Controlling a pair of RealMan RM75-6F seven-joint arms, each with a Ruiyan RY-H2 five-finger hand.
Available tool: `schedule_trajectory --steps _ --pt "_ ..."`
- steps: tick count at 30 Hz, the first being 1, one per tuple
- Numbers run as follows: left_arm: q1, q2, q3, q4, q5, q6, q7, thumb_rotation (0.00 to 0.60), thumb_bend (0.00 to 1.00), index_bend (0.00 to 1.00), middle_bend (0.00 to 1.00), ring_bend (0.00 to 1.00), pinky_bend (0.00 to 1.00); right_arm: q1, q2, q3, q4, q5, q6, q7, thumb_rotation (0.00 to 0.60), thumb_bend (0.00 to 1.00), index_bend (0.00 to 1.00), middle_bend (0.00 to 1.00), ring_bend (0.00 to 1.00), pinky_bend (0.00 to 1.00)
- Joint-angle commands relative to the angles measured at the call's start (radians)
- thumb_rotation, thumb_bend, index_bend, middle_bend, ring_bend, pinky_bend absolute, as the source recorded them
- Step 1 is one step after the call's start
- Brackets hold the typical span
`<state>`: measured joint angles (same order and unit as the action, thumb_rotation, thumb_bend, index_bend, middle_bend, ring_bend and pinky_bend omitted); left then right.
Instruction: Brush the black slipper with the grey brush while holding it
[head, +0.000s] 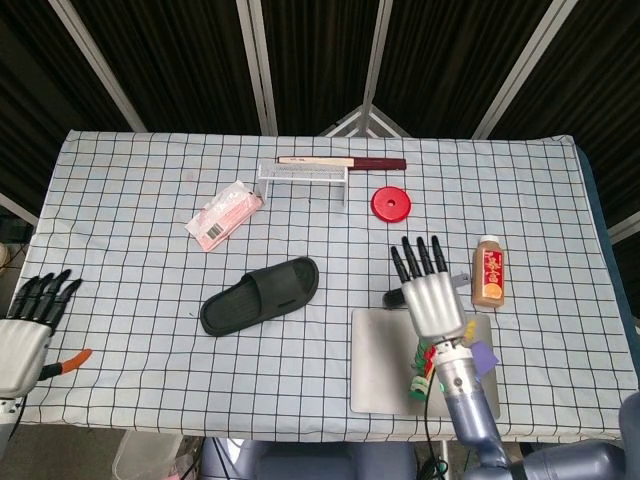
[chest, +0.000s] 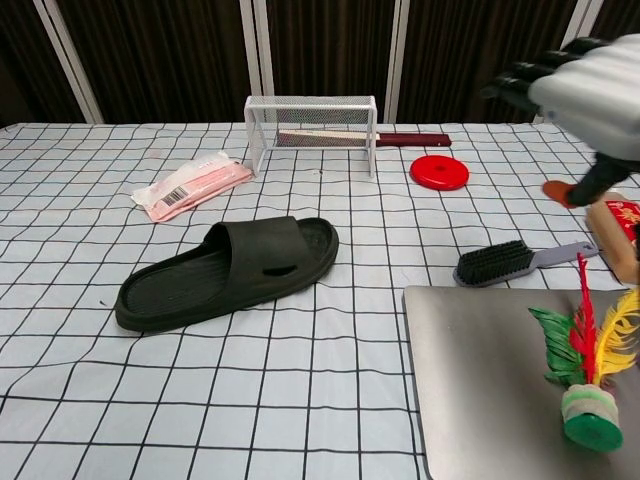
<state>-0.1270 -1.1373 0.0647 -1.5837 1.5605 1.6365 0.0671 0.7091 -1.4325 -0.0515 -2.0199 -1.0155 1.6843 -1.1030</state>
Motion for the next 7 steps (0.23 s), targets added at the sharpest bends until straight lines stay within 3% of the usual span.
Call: schedule_trajectory --steps 1,3,7 --pt "0.049 0.007 -0.024 -0.03 -0.093 0.005 0.019 0.562 0.06 0.0 0.0 0.0 0.0 -0.29 0.107 -0.234 0.12 -0.29 0.203 0.419 0.6 0.38 0.0 0.02 0.0 0.0" --pt "0.053 0.009 -0.027 -0.042 -0.106 -0.005 0.038 0.573 0.06 0.0 0.0 0.0 0.0 -0.352 0.11 -0.251 0.203 -0.305 0.217 0.528 0.6 0.38 0.0 0.02 0.0 0.0" --pt "0.049 0.005 -0.027 -0.063 -0.114 -0.04 0.111 0.6 0.06 0.0 0.0 0.0 0.0 -0.441 0.102 -0.231 0.341 -0.309 0.206 0.746 0.6 0.38 0.0 0.01 0.0 0.0"
